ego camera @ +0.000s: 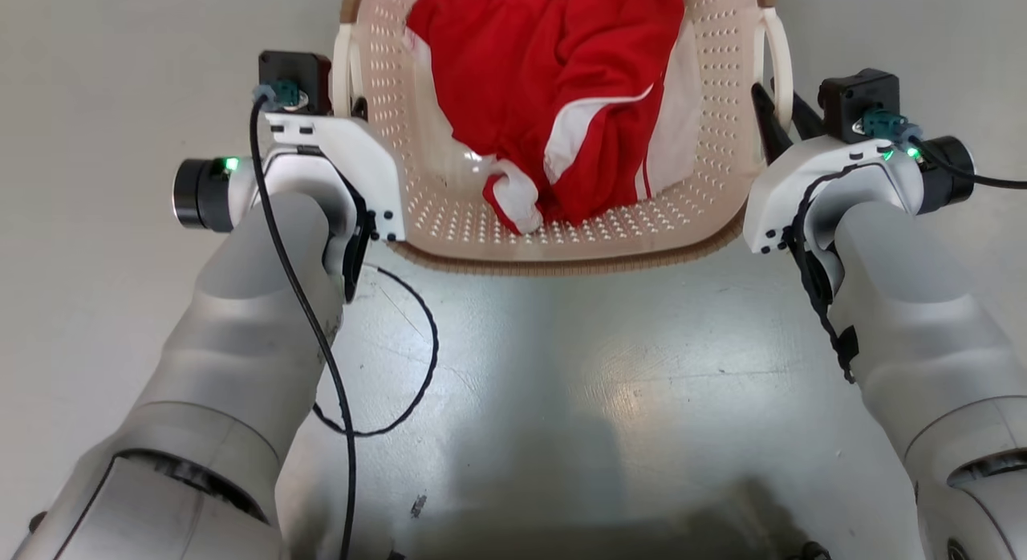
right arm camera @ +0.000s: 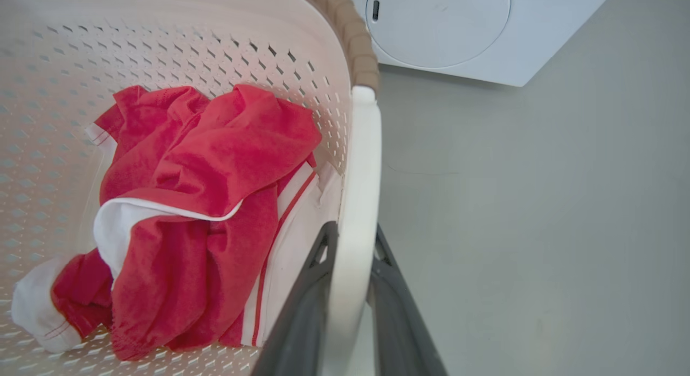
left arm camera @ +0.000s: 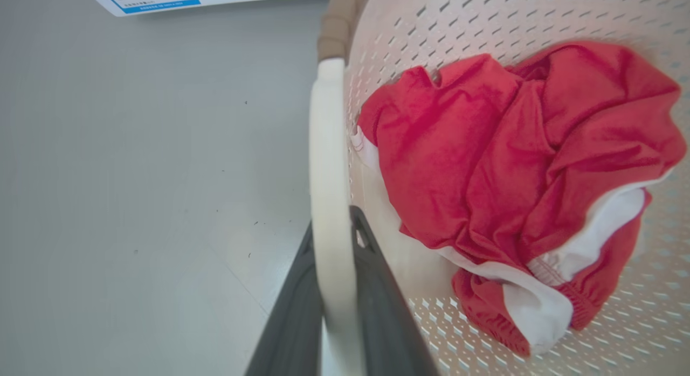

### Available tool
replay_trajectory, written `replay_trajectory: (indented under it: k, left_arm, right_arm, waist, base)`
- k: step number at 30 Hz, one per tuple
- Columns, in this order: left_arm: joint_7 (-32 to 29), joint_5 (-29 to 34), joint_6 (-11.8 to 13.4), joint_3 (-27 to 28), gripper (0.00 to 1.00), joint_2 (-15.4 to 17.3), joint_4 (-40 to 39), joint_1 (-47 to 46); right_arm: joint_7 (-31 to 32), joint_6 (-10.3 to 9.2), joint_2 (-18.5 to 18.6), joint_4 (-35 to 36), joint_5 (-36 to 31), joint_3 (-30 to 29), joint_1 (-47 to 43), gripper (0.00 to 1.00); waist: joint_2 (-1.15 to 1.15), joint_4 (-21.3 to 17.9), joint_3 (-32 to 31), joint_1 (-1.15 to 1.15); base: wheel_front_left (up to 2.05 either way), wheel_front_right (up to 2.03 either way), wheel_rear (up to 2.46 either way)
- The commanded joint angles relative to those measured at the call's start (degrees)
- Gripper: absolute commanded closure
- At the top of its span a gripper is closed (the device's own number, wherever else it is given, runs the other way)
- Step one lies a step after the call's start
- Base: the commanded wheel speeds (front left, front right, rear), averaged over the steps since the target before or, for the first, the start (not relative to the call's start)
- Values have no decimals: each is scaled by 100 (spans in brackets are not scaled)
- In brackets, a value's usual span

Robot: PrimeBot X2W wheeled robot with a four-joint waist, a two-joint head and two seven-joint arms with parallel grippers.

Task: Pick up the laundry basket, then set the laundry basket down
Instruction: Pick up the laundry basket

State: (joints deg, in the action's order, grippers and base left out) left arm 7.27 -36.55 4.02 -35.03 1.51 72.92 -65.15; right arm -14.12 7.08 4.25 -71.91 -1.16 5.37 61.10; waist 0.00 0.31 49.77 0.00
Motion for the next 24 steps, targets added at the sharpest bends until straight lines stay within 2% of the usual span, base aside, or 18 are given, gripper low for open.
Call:
replay_trajectory:
  k: [1, 10, 24]
  left_arm:
    - [-48, -90, -17, 4, 100, 137, -104, 156]
    - [-264, -273, -40, -189, 100, 137, -82, 556]
    - [-933, -557, -182, -338, 100, 154, 55, 1496]
  right_arm:
    - [29, 41, -135, -9, 109, 203, -296, 100]
    - [505, 41, -136, -73, 830, 906, -587, 100]
    - [1478, 41, -136, 164, 2117, 2043, -1370, 100]
  waist:
    - [0, 6, -144, 0]
    - [0, -52, -760, 0]
    - [0, -279, -2291, 0]
  base:
    - [0, 0, 0]
    - [0, 0, 0]
    - [0, 0, 0]
